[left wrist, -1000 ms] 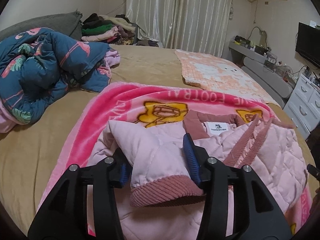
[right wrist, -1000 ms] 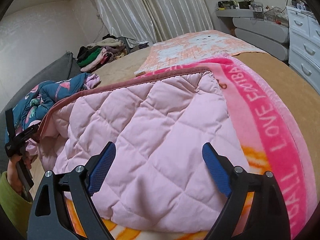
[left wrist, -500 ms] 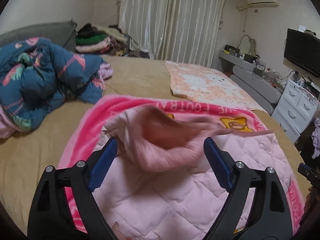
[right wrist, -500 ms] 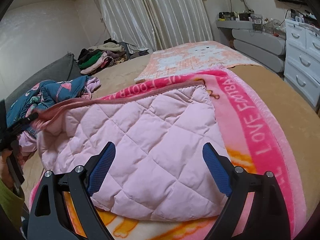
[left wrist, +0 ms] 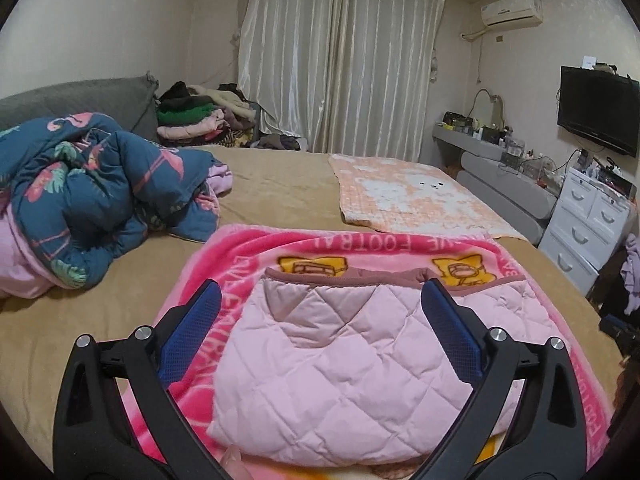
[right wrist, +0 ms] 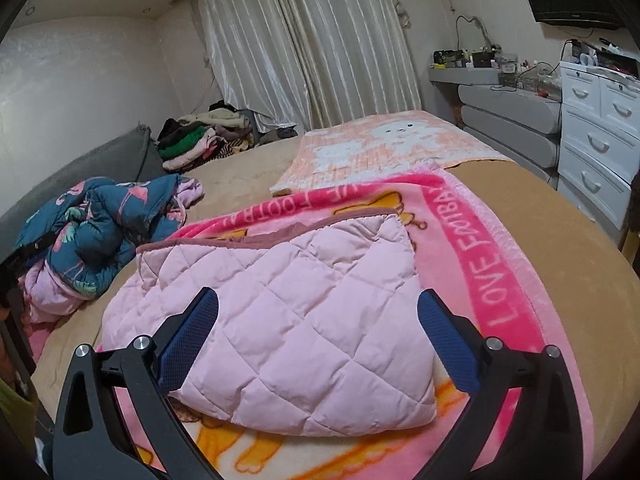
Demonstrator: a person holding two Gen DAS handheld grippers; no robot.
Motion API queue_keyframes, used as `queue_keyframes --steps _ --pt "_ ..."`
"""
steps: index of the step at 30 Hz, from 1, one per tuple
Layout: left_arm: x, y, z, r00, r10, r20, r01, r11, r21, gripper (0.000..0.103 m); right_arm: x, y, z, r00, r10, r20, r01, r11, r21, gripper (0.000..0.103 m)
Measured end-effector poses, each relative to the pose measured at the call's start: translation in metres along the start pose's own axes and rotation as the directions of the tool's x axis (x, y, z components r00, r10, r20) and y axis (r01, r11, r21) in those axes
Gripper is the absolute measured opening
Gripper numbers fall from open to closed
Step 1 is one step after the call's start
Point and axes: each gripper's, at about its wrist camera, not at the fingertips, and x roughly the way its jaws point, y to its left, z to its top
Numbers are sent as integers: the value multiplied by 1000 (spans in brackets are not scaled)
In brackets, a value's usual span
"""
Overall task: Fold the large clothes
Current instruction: 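Close both tools on the folded edge of the pink quilted jacket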
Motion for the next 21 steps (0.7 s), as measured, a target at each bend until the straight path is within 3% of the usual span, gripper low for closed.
queue_keyframes --steps 12,17,21 --pt "6 23 -39 993 69 -94 -67 997 26 94 -10 -9 -8 999 -41 1 41 999 -7 99" --pt "26 33 -64 981 113 -160 -103 992 68 94 12 -18 -20 994 -94 -56 92 995 -34 99" --pt "53 49 -86 967 108 -231 -98 994 57 94 46 -29 -33 983 -131 -126 125 991 -55 99"
